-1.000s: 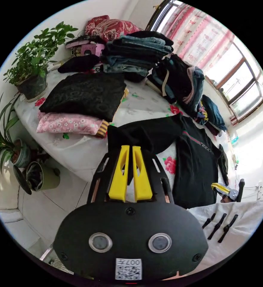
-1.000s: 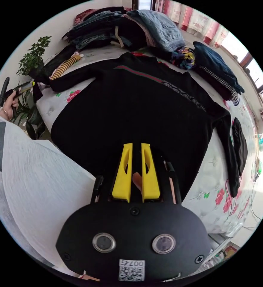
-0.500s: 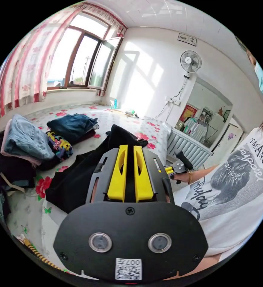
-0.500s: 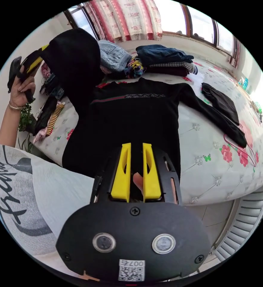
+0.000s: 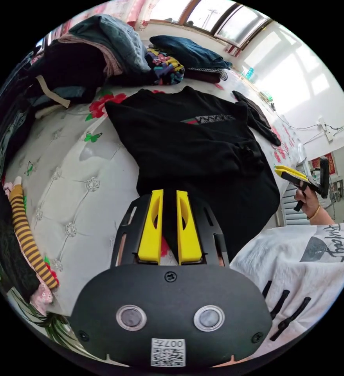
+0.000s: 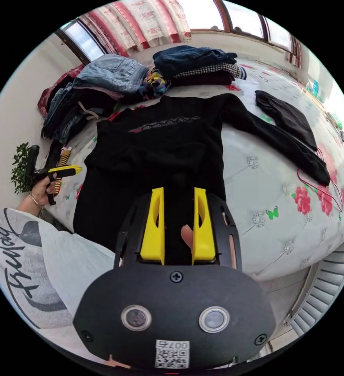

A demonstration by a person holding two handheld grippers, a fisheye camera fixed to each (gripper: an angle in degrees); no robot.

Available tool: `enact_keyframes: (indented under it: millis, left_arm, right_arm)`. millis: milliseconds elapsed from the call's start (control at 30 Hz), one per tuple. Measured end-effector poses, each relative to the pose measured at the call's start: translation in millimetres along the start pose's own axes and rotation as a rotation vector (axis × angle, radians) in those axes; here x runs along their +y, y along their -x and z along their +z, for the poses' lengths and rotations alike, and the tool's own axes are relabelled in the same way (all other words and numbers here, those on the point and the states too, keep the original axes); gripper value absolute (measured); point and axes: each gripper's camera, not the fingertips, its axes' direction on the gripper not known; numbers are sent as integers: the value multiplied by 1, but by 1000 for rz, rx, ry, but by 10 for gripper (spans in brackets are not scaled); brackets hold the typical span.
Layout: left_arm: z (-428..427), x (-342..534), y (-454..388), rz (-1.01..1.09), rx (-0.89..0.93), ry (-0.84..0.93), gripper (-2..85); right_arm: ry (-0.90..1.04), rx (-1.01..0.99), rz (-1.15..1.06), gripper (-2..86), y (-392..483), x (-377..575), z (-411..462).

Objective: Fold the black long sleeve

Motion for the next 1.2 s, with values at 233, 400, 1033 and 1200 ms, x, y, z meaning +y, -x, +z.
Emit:
enact_keyframes:
  millis: [233,400,1033,1200]
  left_arm:
    - [60,-29,8,-22,-150,104,-4]
    - [72,-41,9,67,-181,94,-9]
    - [92,-72,38,67,-183,56,-10]
    - [83,-70,56,-10,-139,36,-10]
  right_arm:
    - [184,3,-126,62,27,-89,59]
    - [-96,53,29,14,-21,-68,-40]
    - [24,-21,584,21,-158,95,-103]
    - [-41,37,638,44,-168,106,-124]
